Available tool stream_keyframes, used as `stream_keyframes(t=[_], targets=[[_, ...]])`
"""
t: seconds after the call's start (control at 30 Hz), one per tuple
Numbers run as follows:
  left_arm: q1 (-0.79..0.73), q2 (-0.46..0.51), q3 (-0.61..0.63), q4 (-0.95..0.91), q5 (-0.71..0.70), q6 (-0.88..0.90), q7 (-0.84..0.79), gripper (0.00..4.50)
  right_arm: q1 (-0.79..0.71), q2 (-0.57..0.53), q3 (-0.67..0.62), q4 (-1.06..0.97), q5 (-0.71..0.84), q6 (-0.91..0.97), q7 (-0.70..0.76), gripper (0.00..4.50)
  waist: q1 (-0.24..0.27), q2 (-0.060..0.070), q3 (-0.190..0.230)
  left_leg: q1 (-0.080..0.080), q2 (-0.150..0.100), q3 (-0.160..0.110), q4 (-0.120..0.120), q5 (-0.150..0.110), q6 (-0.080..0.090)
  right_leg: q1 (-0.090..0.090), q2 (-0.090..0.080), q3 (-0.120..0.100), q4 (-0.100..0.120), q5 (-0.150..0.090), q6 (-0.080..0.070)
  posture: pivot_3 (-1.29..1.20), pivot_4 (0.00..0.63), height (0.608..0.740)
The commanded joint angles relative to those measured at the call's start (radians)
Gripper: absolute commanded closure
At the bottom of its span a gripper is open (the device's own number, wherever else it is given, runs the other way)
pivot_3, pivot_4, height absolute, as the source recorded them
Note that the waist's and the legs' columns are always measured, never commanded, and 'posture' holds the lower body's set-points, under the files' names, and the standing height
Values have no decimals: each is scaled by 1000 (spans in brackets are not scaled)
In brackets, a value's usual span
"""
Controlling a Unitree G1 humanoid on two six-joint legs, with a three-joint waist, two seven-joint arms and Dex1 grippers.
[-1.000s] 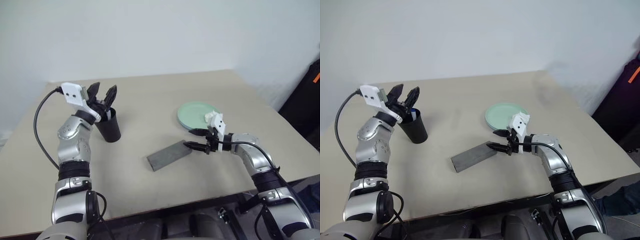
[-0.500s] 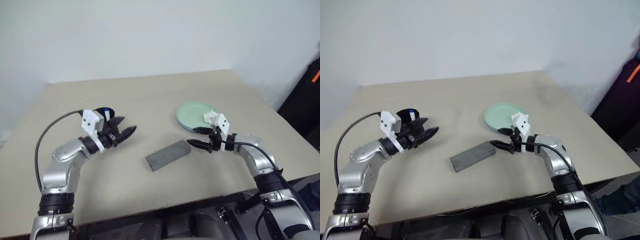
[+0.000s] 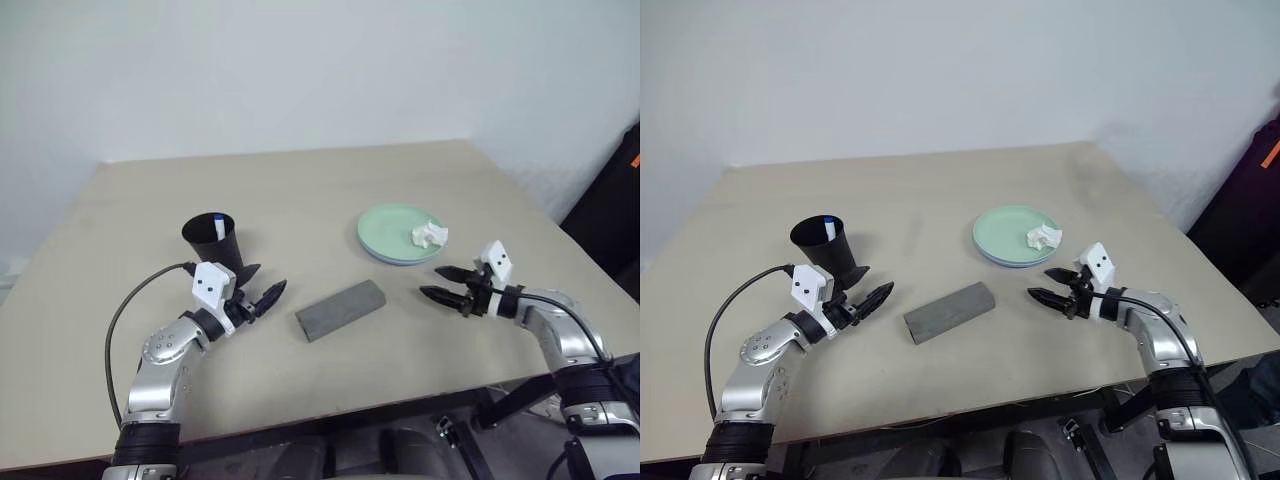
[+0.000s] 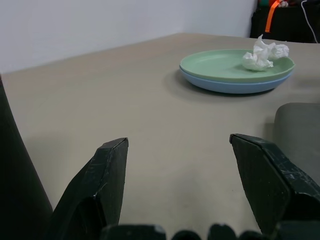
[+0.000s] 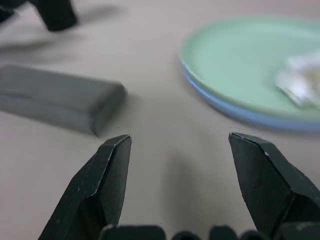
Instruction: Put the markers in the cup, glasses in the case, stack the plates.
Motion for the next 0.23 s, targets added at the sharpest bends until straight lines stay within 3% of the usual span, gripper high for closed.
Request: stream_keyframes(t=[0.03, 0.23], targets=[[-22, -25, 7, 0, 16, -38, 42, 1072, -28, -13, -35, 9, 12, -28, 7, 1114, 0, 0, 0, 0, 0, 0, 0, 0, 0, 0, 0, 0, 0, 0, 0, 0, 0, 740], [9, -46, 3, -36, 8, -23, 62, 1072, -12, -10, -35, -34, 19, -6, -3, 1114, 0, 0, 0, 0, 1, 1, 0, 0, 0, 1, 0, 0, 0, 0, 0, 0, 0, 740]])
